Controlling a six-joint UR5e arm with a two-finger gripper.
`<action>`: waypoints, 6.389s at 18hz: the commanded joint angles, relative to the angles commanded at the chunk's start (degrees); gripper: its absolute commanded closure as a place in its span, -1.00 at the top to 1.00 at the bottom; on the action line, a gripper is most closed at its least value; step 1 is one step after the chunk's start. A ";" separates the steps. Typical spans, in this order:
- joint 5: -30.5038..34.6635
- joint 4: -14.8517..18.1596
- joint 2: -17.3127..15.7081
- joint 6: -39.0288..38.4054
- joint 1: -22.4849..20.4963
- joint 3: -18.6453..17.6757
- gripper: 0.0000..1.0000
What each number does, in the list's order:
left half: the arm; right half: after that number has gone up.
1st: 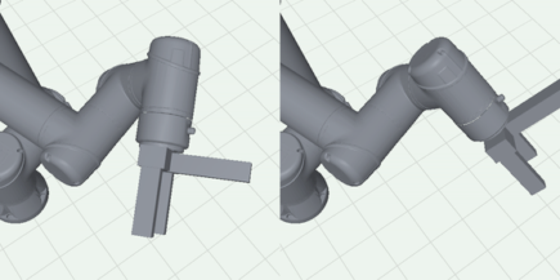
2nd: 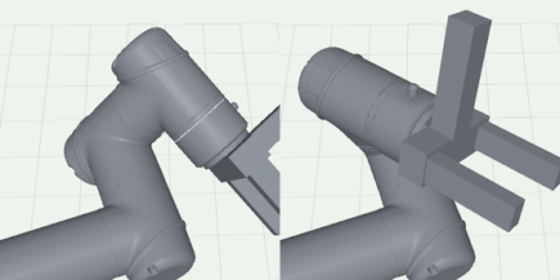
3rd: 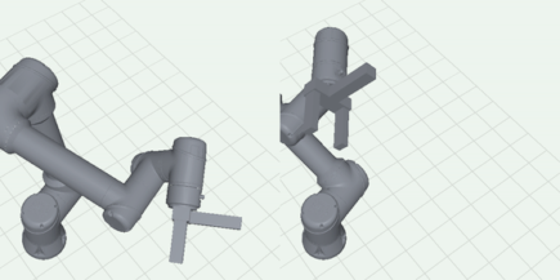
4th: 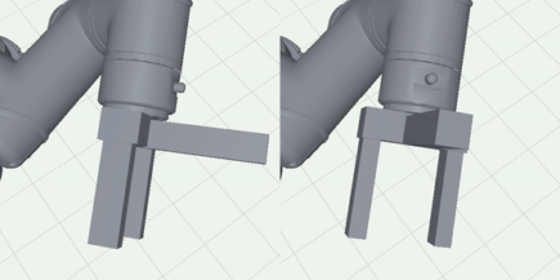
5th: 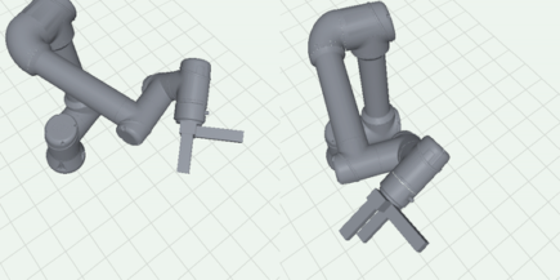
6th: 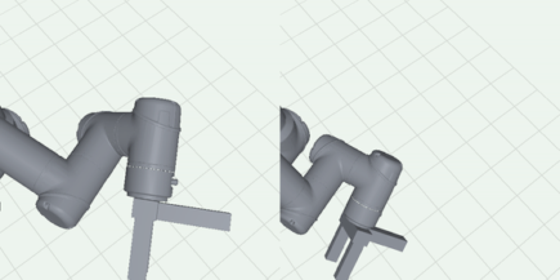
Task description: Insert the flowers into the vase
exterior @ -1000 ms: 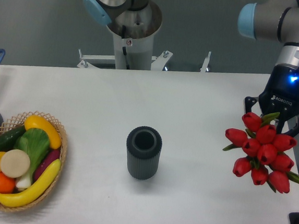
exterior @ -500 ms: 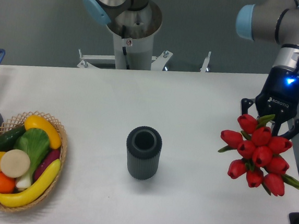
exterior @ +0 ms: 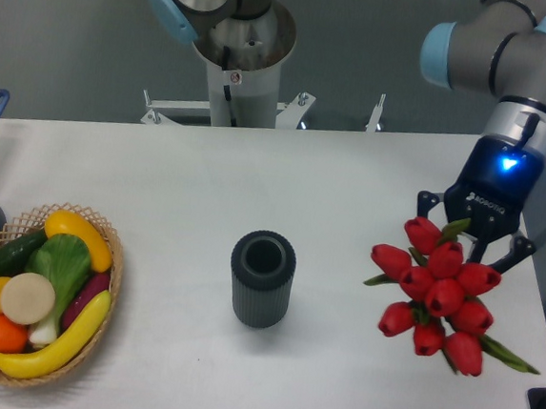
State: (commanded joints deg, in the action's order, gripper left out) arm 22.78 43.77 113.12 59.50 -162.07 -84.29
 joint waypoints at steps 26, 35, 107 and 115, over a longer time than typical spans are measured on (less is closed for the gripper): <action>-24.80 -0.09 -10.28 3.59 3.60 -19.16 -0.29; -24.80 -0.09 -10.11 6.68 4.31 -23.20 -0.29; 41.28 3.33 -17.75 19.07 -9.84 -11.09 1.00; 49.55 15.11 -19.07 44.91 -11.33 -10.11 1.00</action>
State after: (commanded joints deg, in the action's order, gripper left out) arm 72.33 58.88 94.04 104.41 -173.41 -94.40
